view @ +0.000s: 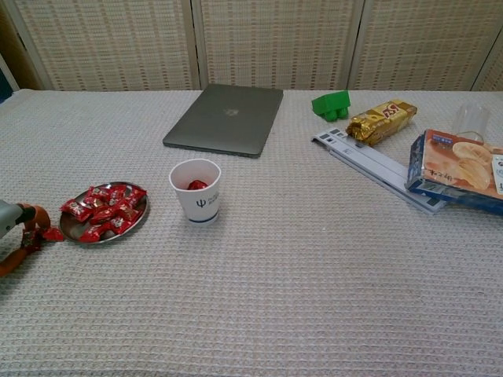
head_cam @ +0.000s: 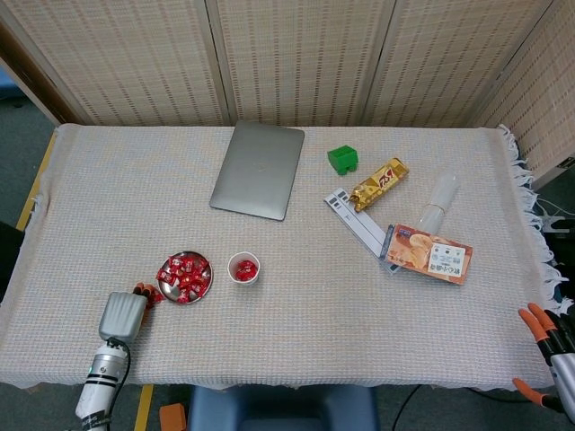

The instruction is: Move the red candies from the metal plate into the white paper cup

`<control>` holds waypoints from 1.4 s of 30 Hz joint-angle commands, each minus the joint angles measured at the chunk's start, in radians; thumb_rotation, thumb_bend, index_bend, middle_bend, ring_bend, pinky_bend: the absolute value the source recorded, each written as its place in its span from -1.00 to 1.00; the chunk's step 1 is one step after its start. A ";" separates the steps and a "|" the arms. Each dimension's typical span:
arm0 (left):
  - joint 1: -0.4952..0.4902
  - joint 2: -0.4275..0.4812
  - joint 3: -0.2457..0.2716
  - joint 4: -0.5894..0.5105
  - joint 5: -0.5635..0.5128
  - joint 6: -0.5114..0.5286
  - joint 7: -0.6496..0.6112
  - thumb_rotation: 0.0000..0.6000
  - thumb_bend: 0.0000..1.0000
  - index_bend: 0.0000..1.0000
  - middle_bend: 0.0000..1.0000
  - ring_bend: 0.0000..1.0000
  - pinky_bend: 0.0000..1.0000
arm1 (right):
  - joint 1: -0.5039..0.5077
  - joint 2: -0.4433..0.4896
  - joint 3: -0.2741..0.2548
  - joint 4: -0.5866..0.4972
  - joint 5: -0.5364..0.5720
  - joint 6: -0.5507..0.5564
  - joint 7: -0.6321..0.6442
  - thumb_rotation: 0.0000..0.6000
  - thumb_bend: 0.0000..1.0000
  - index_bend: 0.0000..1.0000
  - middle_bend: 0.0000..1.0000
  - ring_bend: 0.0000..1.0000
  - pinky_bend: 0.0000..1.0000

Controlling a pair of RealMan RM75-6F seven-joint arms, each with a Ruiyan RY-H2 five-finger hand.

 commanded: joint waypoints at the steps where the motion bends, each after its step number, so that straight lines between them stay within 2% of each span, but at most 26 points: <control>1: -0.001 -0.007 -0.003 0.008 0.003 -0.001 -0.001 1.00 -0.13 -0.26 -0.15 0.56 1.00 | 0.001 0.000 -0.001 -0.001 0.000 -0.002 -0.002 1.00 -0.88 -1.00 -1.00 -1.00 -1.00; 6: -0.003 -0.025 -0.010 0.039 0.012 0.006 -0.005 1.00 -0.13 -0.03 0.06 0.56 1.00 | 0.001 -0.001 0.000 -0.002 0.003 -0.004 -0.004 1.00 -0.88 -1.00 -1.00 -1.00 -1.00; 10: -0.001 -0.029 -0.013 0.050 0.014 0.007 -0.007 1.00 -0.12 0.11 0.14 0.56 1.00 | 0.002 0.000 0.001 -0.002 0.006 -0.005 -0.004 1.00 -0.88 -1.00 -1.00 -1.00 -1.00; 21: 0.007 -0.033 -0.015 0.064 0.041 0.030 -0.043 1.00 -0.09 0.29 0.37 0.57 1.00 | 0.004 0.000 0.001 -0.005 0.008 -0.010 -0.007 1.00 -0.88 -1.00 -1.00 -1.00 -1.00; 30: 0.012 -0.023 -0.015 0.045 0.055 0.035 -0.080 1.00 -0.07 0.34 0.43 0.58 1.00 | 0.007 -0.002 0.002 -0.005 0.012 -0.015 -0.009 1.00 -0.88 -1.00 -1.00 -1.00 -1.00; 35: 0.007 0.016 -0.030 -0.037 0.084 0.072 -0.100 1.00 -0.05 0.36 0.45 0.58 1.00 | 0.009 -0.002 0.004 -0.007 0.018 -0.020 -0.011 1.00 -0.88 -1.00 -1.00 -1.00 -1.00; 42: -0.063 0.107 -0.088 -0.296 0.116 0.056 -0.010 1.00 -0.05 0.36 0.45 0.58 1.00 | 0.015 -0.002 0.007 -0.010 0.025 -0.031 -0.015 1.00 -0.88 -1.00 -1.00 -1.00 -1.00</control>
